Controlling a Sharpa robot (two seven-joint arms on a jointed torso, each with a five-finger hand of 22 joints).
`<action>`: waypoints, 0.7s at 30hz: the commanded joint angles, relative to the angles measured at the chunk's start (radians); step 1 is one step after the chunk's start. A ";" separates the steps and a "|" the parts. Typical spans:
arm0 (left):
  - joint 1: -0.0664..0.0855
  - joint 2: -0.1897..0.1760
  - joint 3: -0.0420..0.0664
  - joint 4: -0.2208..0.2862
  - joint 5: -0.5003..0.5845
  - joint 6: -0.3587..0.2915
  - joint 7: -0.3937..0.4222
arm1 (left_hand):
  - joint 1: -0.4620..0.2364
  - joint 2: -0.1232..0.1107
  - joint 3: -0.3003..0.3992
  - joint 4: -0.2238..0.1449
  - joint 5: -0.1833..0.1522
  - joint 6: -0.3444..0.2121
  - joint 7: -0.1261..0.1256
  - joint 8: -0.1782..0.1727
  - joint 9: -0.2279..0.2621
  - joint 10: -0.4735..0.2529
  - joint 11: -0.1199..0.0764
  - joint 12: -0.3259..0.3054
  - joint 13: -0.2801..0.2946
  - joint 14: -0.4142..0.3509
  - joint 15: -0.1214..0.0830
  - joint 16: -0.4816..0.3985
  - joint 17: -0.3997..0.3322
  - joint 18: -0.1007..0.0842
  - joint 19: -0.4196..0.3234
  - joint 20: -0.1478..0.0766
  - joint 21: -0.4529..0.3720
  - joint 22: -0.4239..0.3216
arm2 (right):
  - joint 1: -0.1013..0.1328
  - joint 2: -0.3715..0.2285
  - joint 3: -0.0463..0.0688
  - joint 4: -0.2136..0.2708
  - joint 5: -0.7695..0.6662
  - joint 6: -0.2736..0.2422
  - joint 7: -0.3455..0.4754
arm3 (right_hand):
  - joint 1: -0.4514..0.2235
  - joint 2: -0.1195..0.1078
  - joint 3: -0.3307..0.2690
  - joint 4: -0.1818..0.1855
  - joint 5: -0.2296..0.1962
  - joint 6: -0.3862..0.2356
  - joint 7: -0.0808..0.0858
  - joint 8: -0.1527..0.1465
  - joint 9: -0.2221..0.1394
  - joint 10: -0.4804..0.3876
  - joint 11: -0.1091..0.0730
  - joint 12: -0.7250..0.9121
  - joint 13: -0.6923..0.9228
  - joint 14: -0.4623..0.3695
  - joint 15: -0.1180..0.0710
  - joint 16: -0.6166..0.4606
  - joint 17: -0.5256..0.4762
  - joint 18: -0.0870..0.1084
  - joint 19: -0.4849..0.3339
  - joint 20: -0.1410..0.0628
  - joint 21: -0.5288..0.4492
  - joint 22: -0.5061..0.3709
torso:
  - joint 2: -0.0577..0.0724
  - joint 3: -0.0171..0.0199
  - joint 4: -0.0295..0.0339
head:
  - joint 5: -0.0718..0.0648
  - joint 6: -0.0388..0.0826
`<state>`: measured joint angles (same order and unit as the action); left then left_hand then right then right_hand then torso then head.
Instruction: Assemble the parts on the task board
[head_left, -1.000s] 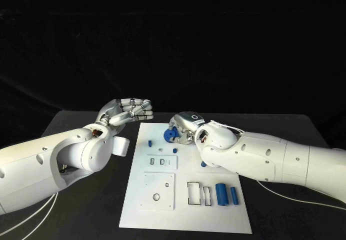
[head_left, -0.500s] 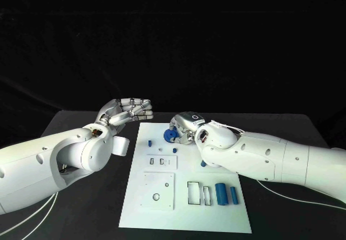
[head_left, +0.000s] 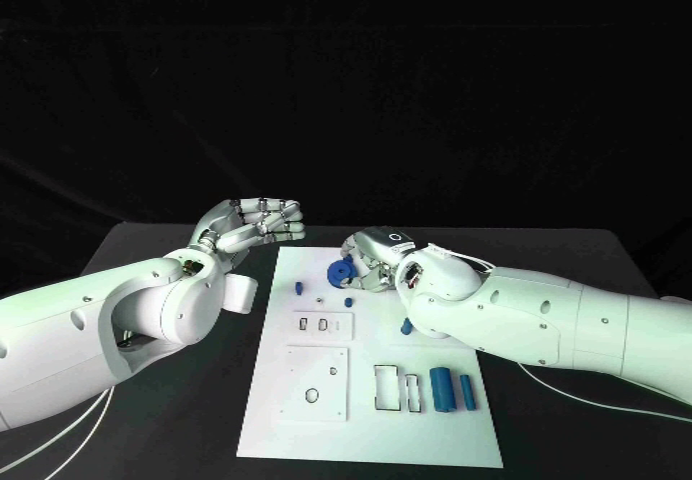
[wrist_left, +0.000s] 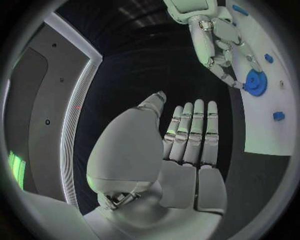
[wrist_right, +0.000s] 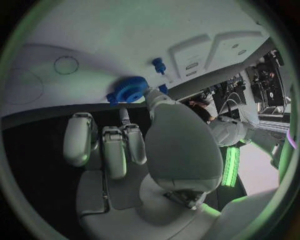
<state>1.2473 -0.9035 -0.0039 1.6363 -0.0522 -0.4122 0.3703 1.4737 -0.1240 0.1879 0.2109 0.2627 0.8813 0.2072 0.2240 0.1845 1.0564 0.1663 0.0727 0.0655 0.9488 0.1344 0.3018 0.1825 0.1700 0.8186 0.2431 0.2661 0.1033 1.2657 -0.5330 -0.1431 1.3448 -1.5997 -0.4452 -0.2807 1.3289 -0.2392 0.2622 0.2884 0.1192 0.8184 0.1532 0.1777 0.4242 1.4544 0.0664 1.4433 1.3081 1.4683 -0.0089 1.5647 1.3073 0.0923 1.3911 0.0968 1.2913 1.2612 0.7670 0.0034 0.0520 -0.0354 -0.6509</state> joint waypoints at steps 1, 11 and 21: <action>0.001 0.000 0.001 0.000 0.000 0.014 0.004 | 0.002 -0.003 0.003 -0.003 -0.004 -0.008 0.001 -0.007 0.002 0.003 0.007 -0.004 0.001 -0.001 0.005 -0.006 0.001 0.011 0.000 0.007 -0.004 -0.002 | 0.003 -0.050 0.003 0.049 0.038 -0.025 0.009 | -0.003 0.007 -0.006 0.000 0.010 0.010 -0.003 0.010 -0.001 0.005 0.002 0.001 0.118 0.103 0.007 0.006 0.263 -0.010 0.004 0.006 -0.002 0.002 | -0.003 0.0013 -0.0030 | 0.003 0.001; 0.001 -0.006 0.001 -0.005 0.000 0.014 0.005 | 0.002 -0.003 0.003 -0.003 -0.004 -0.008 0.001 -0.007 0.002 0.003 0.007 -0.004 0.001 -0.001 0.005 -0.006 0.001 0.011 0.000 0.007 -0.004 -0.002 | 0.043 -0.293 0.010 0.219 0.243 -0.031 0.098 | 0.031 0.017 0.024 -0.014 0.036 0.060 -0.016 0.043 0.000 0.009 -0.010 0.005 0.121 0.103 -0.004 0.006 0.263 -0.006 -0.003 -0.002 -0.015 -0.006 | -0.011 0.0061 -0.0160 | -0.003 0.006; -0.001 -0.003 0.000 -0.015 0.001 0.018 0.007 | 0.002 -0.003 0.003 -0.003 -0.004 -0.008 0.001 -0.007 0.002 0.003 0.007 -0.004 0.001 -0.001 0.005 -0.006 0.001 0.011 0.000 0.007 -0.004 -0.002 | 0.052 -0.410 0.010 0.270 0.335 -0.007 0.145 | 0.048 0.016 0.045 -0.019 0.056 0.059 -0.016 0.041 -0.008 0.011 -0.011 0.007 0.123 0.103 -0.005 0.006 0.263 -0.008 0.001 -0.005 -0.012 0.001 | -0.017 0.0161 -0.0283 | 0.006 0.011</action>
<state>1.2464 -0.9088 -0.0045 1.6213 -0.0522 -0.4120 0.3696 1.4737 -0.1240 0.1879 0.2109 0.2626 0.8813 0.2072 0.2241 0.1851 1.0564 0.1663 0.0727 0.0654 0.9488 0.1343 0.3018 0.1823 0.1699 0.8186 0.2431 0.2661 0.1035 1.3174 -0.9444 -0.1337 1.6093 -1.3160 -0.4683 -0.1773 1.3665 -0.2241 0.2986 0.2689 0.1686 0.8738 0.1374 0.2203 0.4177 1.4619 0.0588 1.4485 1.3078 1.4683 -0.0090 1.5647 1.3080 0.0923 1.3910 0.0965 1.2796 1.2602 0.7525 0.0163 0.0273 -0.0308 -0.6417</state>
